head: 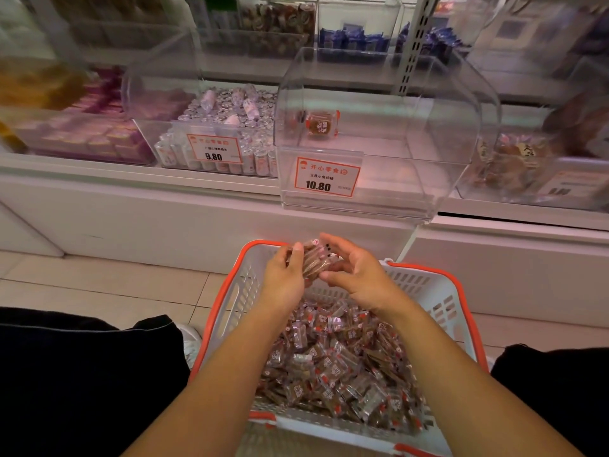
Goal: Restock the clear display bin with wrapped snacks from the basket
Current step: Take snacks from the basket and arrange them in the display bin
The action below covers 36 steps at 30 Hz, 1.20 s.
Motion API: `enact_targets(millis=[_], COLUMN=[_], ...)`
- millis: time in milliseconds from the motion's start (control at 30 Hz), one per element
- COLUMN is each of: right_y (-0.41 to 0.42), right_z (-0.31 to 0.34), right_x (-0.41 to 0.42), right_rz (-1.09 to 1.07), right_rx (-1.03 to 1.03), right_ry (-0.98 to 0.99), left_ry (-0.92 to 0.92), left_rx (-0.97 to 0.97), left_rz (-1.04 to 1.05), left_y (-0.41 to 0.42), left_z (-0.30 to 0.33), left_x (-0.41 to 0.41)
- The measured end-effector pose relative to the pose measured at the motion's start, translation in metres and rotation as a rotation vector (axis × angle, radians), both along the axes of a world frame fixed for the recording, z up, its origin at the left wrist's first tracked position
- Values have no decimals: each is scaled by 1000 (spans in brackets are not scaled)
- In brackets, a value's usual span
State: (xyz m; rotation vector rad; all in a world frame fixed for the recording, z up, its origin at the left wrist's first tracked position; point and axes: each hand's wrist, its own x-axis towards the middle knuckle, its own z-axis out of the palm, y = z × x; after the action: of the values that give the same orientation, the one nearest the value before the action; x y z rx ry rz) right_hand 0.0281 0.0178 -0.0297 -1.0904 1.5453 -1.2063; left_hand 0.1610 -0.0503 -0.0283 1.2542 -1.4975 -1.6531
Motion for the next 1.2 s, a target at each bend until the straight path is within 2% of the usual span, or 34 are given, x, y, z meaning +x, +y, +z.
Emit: enact_targets(millis=[100, 267, 400, 533, 600, 667, 800, 900, 967, 1100, 1200], right_y=[0, 3, 3, 2, 3, 4, 5, 3, 2, 3, 2], right_z=[3, 7, 7, 6, 6, 7, 8, 4, 4, 8, 16], right_x=[-6, -14, -15, -9, -6, -7, -11, -4, 0, 2, 6], right_rz=[15, 14, -40, -44, -26, -21, -77, -119, -112, -97, -127], right_rx=[14, 8, -17, -41, -40, -43, -52, -54, -58, -71, -90], right_ry=[186, 65, -8, -28, -45, -37, -35, -52, -14, 80, 156], left_ry=[-116, -180, -152, 59, 112, 142, 37, 73, 67, 38, 84], left_rx=[-196, -356, -295, 203, 315, 311, 124, 182, 210, 125, 29], left_rz=[-30, -125, -147, -145, -130, -107, -167, -128, -82, -94, 40], left_y=[-3, -5, -10, -3, -2, -2, -6, -4, -5, -8, -8], left_z=[-1, 3, 10, 15, 15, 14, 13, 15, 16, 17, 18], left_x=[4, 9, 11, 8, 8, 9, 8, 1, -2, 0, 2])
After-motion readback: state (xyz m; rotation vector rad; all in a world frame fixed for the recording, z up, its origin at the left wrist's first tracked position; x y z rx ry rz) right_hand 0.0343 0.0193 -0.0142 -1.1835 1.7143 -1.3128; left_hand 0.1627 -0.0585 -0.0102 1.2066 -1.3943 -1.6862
